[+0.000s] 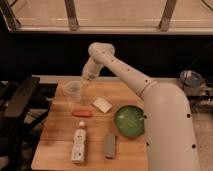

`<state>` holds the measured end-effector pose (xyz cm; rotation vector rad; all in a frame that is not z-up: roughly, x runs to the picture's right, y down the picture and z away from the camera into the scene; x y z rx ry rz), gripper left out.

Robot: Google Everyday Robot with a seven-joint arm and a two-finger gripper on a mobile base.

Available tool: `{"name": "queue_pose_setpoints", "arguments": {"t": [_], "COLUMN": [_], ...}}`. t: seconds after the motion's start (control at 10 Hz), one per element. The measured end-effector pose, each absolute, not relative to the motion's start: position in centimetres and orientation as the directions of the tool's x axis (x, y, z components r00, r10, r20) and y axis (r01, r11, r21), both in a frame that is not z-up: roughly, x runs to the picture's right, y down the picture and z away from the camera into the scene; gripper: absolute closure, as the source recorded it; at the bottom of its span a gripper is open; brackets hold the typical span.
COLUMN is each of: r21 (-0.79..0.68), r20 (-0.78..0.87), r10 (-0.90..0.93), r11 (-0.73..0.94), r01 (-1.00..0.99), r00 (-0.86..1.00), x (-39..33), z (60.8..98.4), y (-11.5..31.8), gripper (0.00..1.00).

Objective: Place the ceramic cup in the ceramic bowl

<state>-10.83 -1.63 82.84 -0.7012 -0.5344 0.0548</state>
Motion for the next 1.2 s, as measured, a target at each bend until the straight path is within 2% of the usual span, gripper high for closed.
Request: {"name": "queue_pose_setpoints", "arguments": {"t": [0.1, 0.2, 0.5, 0.7, 0.9, 1.2], "r21": [-0.628, -0.621, -0.569, -0.534, -0.526, -0.532], "r20": [0.451, 0.457, 0.501, 0.538, 0.549, 0.546], "r10": [0.221, 0.206, 0.136, 0.07, 0.034, 0.019], "r11": [0.767, 0.771, 0.796, 0.799, 0.791, 0.781], "r01": [0.131, 0.144, 0.207, 0.275, 0.313, 0.329], "r00": [0.865, 0.865, 0.855, 0.84, 0.835, 0.837], "x": [-10.3, -10.1, -12.6, -15.6, -16.6, -16.7], "z": [82.7, 82.7, 82.7, 82.7, 83.0, 83.4], "y": [-1.7, -1.5, -1.2, -1.0, -0.7, -0.4], "gripper": [0.92, 0.89, 0.6, 0.37, 0.22, 0.2]}}
